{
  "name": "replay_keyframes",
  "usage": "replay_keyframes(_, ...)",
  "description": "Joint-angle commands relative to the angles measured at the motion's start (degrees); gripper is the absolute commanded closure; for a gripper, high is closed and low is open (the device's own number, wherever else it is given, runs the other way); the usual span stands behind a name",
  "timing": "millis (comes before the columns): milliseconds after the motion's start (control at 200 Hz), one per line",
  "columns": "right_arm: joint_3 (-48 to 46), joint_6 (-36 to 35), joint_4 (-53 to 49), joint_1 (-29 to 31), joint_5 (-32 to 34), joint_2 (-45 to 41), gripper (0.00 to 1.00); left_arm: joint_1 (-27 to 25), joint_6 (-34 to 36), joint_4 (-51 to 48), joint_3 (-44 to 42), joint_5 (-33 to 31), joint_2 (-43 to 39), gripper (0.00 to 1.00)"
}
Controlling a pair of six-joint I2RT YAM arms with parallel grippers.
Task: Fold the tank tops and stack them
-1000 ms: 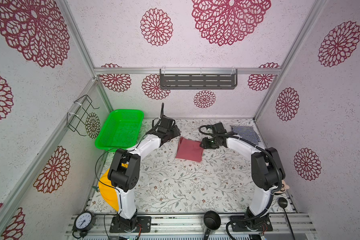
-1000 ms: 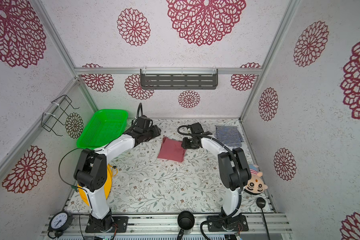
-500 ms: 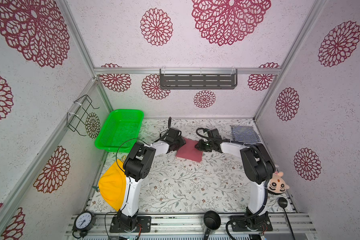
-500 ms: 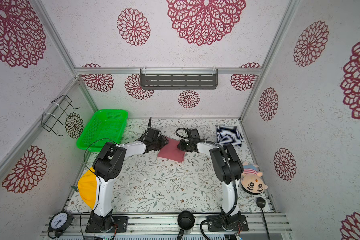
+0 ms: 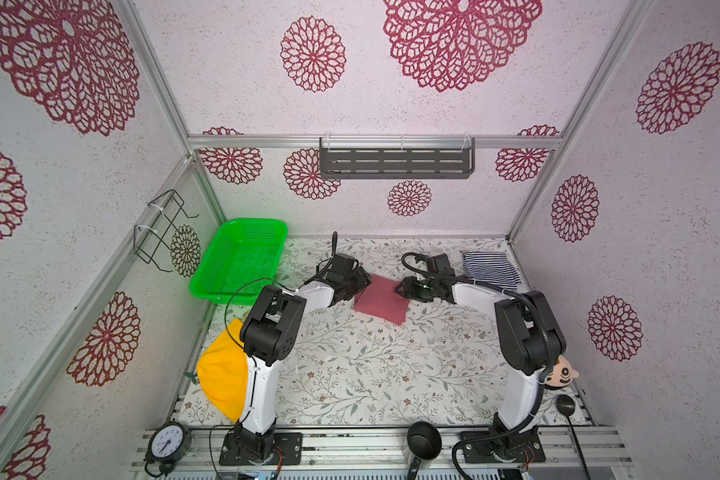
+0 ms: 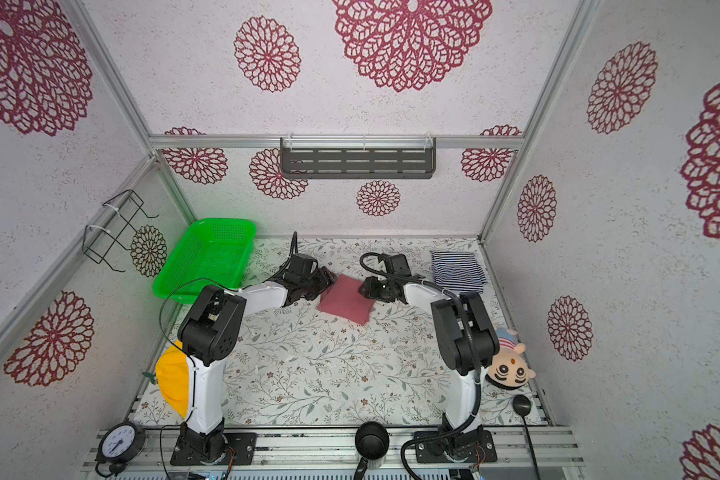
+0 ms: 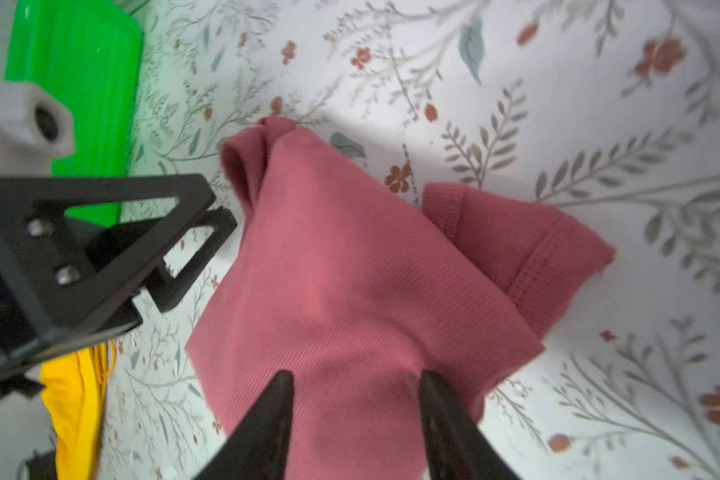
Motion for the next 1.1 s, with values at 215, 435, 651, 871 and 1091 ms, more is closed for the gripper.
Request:
replay_keyframes(215, 5.48, -11.18, -3.66, -1.18, -2.88, -0.28, 0.48, 3.92, 3.03, -3.05, 3.96, 3.32, -0.71, 0.43)
replay_keyframes(435, 16.82, -23.25, -7.46, -0.85, -6.8, 10.04, 0.56, 4.05, -1.56, 1.57, 4.69, 5.28, 3.1, 0.61)
replay_keyframes(651, 25.94, -24.69, -10.07, -0.34, -8.92, 18.94, 0.32, 4.11, -3.81, 2.64, 6.3, 5.01, 6.18, 0.72)
replay_keyframes(871, 31.77, -25.01, -12.8, 1.51, -11.89, 24.71, 0.37, 4.07, -5.33, 2.88, 7.94, 5.93, 9.34, 0.66)
replay_keyframes(1091, 31.35, -23.89, -11.44, 2.02, -14.91, 24.65, 0.71, 3.6, -6.94, 4.37, 8.4, 7.54, 10.65, 0.75)
